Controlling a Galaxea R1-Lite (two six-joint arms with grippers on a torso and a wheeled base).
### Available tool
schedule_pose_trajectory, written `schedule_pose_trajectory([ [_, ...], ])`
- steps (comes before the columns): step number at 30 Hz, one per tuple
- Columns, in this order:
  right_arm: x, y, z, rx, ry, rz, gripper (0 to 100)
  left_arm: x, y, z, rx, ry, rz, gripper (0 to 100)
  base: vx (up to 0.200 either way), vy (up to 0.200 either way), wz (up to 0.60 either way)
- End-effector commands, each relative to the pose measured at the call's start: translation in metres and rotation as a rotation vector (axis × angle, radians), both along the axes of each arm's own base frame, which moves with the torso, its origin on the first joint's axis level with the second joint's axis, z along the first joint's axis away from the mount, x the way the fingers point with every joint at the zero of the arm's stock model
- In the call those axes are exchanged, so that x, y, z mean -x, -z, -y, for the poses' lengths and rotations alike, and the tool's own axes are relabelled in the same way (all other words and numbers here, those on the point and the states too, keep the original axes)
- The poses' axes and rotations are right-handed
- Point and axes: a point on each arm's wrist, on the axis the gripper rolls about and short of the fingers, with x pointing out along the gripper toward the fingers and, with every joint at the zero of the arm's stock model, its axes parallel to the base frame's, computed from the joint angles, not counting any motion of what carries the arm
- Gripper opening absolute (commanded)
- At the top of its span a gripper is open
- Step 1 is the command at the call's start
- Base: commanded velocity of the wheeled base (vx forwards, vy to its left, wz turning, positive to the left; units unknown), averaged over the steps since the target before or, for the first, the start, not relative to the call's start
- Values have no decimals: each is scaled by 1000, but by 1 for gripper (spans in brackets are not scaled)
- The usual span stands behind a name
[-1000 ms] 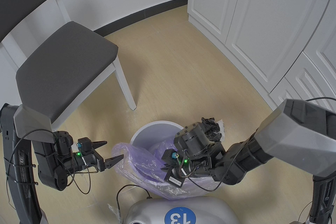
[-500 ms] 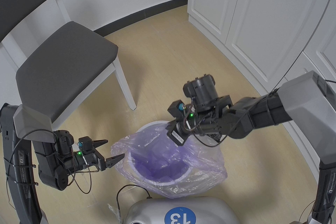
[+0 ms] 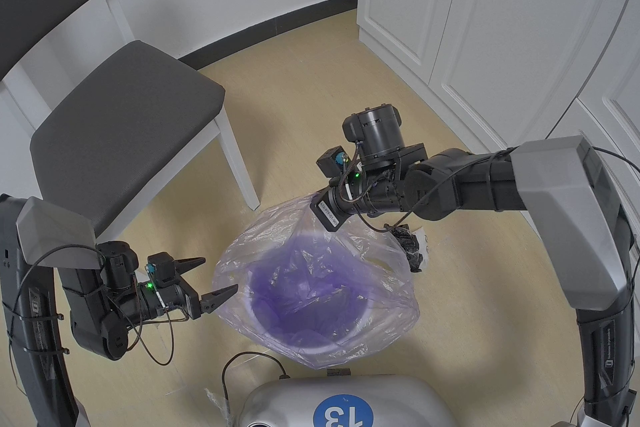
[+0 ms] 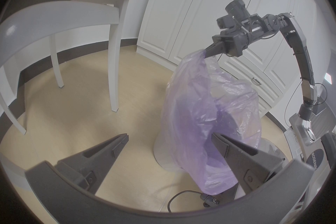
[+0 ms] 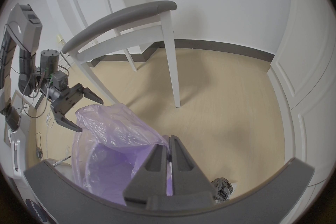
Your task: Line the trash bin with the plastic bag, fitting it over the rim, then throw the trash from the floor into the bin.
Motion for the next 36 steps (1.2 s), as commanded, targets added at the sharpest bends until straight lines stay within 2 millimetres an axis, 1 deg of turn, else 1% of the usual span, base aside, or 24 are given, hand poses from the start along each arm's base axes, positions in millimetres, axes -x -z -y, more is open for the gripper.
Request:
schedule_pose_trajectory([
  [1,-11,20,-4,10,10,-12,0,-1,-5,0,2,-1,31,100,0,0,0],
  [5,-18,24,-6,5,16,-2,0,-1,-6,0,2,-1,33,100,0,0,0],
  [7,-20,35,-7,19,19,-20,0,-1,-6,0,1,1,32,100,0,0,0],
  [13,-24,46,-6,27,24,-30,0,-1,-6,0,1,1,34,100,0,0,0],
  [15,-26,55,-5,37,25,-42,0,0,-6,0,1,1,32,100,0,0,0],
  [19,-29,60,-6,29,24,-26,0,1,-6,2,1,6,29,100,0,0,0],
  [22,-31,54,-5,11,25,1,0,0,-6,2,1,6,32,100,0,0,0],
  [23,-31,54,-5,12,26,-4,100,0,-6,2,2,6,33,100,0,0,0],
  [26,-30,49,-4,7,29,-5,100,0,-6,2,2,7,33,100,0,0,0],
  [28,-28,31,0,-11,36,16,100,0,-7,3,0,11,36,100,0,0,0],
  [30,-26,21,3,-17,39,23,100,0,-7,4,-4,14,40,100,0,0,0],
  [31,-24,11,5,-26,41,36,100,-1,-7,4,-4,16,45,100,0,0,0],
  [33,-20,-7,8,-42,41,56,100,-2,-12,6,1,19,59,100,0,-200,0],
  [35,-12,-24,13,-46,41,61,100,-7,-18,12,9,29,90,100,0,-200,0],
  [36,-8,-29,16,-41,42,53,100,-9,-20,14,14,29,96,100,0,-200,0],
])
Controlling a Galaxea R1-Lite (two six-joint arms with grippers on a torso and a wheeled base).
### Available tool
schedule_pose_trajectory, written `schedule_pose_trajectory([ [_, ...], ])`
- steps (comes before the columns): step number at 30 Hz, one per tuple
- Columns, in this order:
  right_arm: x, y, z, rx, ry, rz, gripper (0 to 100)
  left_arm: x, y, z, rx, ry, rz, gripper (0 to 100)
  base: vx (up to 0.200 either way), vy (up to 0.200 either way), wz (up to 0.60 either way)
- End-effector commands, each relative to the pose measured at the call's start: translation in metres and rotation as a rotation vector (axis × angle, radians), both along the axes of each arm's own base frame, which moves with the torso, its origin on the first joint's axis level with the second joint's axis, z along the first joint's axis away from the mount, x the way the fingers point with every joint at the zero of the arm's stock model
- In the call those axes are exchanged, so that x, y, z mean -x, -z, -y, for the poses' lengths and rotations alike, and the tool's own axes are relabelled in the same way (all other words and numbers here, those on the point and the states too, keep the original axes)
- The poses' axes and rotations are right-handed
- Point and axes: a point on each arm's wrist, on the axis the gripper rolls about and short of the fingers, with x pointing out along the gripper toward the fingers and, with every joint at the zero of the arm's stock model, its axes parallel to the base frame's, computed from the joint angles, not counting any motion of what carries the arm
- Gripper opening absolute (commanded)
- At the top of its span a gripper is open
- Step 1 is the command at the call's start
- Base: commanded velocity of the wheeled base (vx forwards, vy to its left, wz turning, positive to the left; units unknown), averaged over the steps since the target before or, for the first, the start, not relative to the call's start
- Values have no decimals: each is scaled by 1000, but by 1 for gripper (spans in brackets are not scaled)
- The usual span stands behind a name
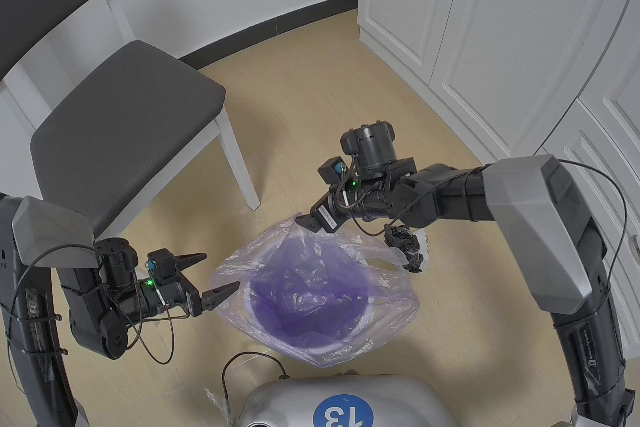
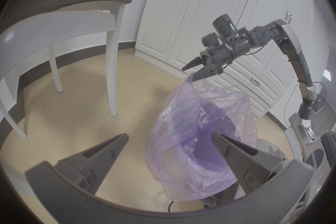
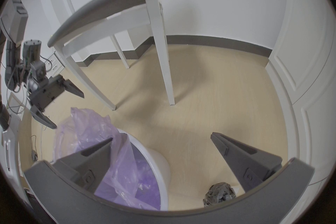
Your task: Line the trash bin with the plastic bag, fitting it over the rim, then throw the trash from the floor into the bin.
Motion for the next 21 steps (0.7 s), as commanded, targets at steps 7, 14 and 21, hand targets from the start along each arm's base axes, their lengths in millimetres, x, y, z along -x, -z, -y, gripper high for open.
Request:
schedule_pose_trajectory([
  [7,37,-41,25,35,14,-52,100,-13,-21,17,20,15,67,100,0,-200,0],
  [14,49,-31,20,32,11,-106,100,0,-19,14,17,12,38,100,0,-86,0],
  [21,68,-42,22,-28,36,-139,100,22,-25,12,65,33,-14,100,0,0,0],
])
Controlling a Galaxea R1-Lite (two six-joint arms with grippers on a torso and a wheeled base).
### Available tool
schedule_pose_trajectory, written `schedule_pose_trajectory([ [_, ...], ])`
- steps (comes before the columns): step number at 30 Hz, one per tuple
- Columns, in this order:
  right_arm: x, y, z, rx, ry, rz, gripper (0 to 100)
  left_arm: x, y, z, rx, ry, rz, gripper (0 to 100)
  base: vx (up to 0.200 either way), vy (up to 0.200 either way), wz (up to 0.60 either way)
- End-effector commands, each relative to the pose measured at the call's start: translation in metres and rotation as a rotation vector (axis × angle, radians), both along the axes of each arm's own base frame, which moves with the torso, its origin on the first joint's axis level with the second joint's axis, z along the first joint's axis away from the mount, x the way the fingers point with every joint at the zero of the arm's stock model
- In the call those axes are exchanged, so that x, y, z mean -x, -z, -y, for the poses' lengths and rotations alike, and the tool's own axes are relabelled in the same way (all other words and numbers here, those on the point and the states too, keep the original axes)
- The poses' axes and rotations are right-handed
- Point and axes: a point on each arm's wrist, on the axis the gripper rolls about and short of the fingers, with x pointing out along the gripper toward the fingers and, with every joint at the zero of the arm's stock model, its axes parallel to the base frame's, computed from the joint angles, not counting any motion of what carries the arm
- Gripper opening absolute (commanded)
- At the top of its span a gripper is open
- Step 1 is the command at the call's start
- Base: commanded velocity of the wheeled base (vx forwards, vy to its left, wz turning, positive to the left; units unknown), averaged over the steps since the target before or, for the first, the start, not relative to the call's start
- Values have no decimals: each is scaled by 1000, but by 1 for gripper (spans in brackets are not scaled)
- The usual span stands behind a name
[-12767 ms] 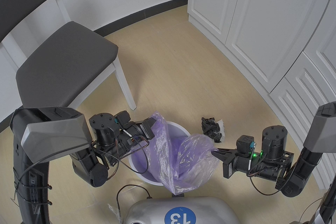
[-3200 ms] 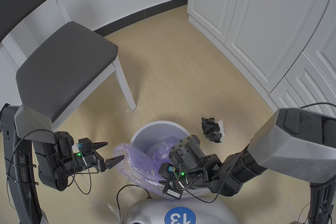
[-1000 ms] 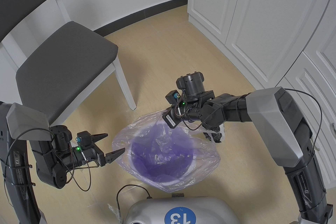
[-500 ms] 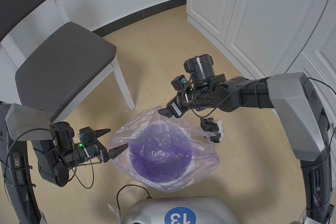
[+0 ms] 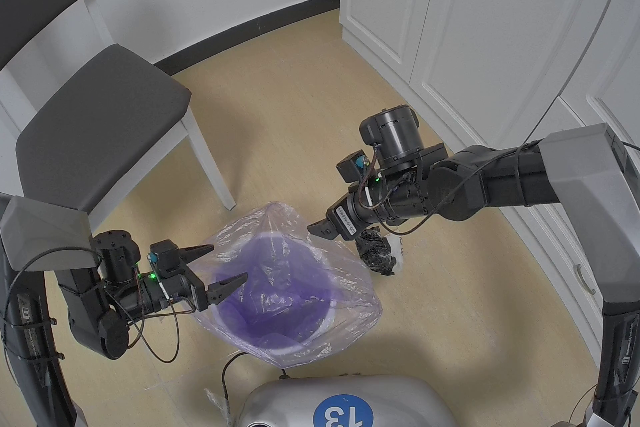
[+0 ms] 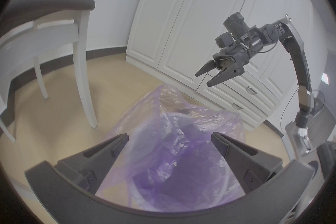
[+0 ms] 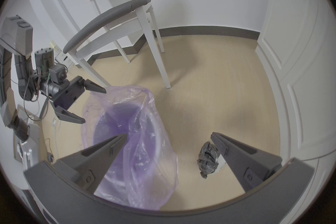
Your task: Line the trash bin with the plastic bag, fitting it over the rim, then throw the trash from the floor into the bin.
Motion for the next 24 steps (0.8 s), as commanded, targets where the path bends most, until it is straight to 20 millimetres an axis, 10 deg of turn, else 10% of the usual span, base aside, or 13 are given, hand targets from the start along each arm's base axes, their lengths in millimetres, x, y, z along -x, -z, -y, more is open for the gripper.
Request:
schedule_pose_trajectory([
  [1,13,-14,4,-19,-1,9,100,15,-7,0,8,27,-4,100,0,0,0],
  [10,18,-22,10,-26,9,5,100,19,-18,-7,5,22,38,100,0,0,0],
  [24,35,-29,21,-5,-2,-2,100,18,-20,-20,-3,12,61,100,0,200,0],
])
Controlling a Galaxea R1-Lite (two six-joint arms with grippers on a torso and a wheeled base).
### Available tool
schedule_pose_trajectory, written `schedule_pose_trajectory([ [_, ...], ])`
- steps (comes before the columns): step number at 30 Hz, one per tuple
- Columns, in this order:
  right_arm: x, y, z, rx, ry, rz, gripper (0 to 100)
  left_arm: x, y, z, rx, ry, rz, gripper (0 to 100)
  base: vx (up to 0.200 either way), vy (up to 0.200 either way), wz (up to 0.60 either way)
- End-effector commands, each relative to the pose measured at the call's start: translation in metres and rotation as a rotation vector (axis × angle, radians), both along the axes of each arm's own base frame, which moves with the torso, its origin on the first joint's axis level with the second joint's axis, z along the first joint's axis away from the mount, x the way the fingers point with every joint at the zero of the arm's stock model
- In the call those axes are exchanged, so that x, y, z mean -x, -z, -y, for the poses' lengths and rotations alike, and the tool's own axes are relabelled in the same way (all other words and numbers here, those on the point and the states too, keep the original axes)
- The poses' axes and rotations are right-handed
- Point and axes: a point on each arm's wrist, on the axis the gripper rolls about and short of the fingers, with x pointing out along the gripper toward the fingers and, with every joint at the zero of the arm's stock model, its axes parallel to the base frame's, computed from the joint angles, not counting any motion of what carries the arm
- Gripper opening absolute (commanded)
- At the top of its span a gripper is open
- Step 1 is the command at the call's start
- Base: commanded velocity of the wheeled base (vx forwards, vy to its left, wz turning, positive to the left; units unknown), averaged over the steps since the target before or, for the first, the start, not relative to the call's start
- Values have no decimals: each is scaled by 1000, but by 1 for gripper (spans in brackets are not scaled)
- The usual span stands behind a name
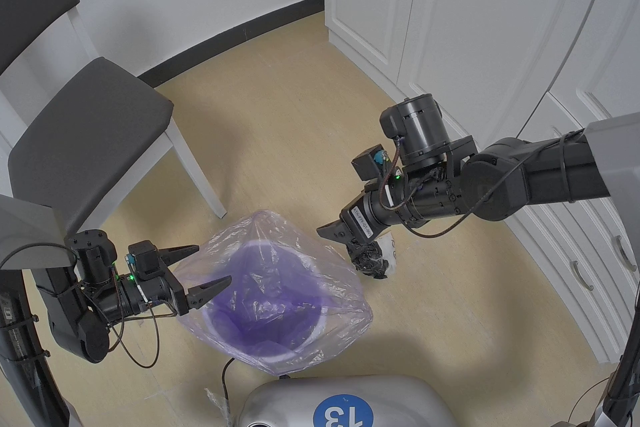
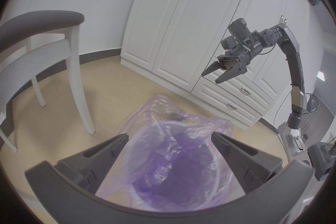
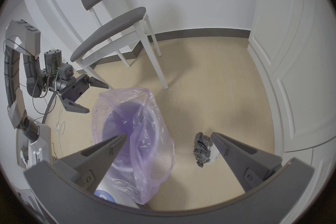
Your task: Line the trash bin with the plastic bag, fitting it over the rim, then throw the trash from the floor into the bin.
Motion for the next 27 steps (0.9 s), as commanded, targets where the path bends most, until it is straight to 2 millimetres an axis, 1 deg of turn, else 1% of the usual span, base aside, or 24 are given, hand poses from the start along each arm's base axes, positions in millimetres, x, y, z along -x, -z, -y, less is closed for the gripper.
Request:
schedule_pose_trajectory([
  [1,4,-5,3,-3,0,5,100,0,-3,-2,0,-6,23,100,0,200,0],
  [10,7,8,5,23,-2,-29,100,-2,4,-2,-33,2,31,100,0,200,0],
  [16,8,9,12,30,8,-37,100,-2,12,-2,-60,13,28,100,0,0,0],
  [19,10,12,13,37,8,-46,100,-1,13,-3,-58,40,29,100,0,0,0],
  [25,13,12,15,39,7,-50,100,8,10,-15,-19,141,36,100,0,0,0],
  [26,13,12,15,39,7,-50,100,11,8,-21,-14,180,58,100,-200,0,0],
  [27,13,12,15,39,7,-51,100,11,8,-21,-15,185,62,100,-200,0,0],
])
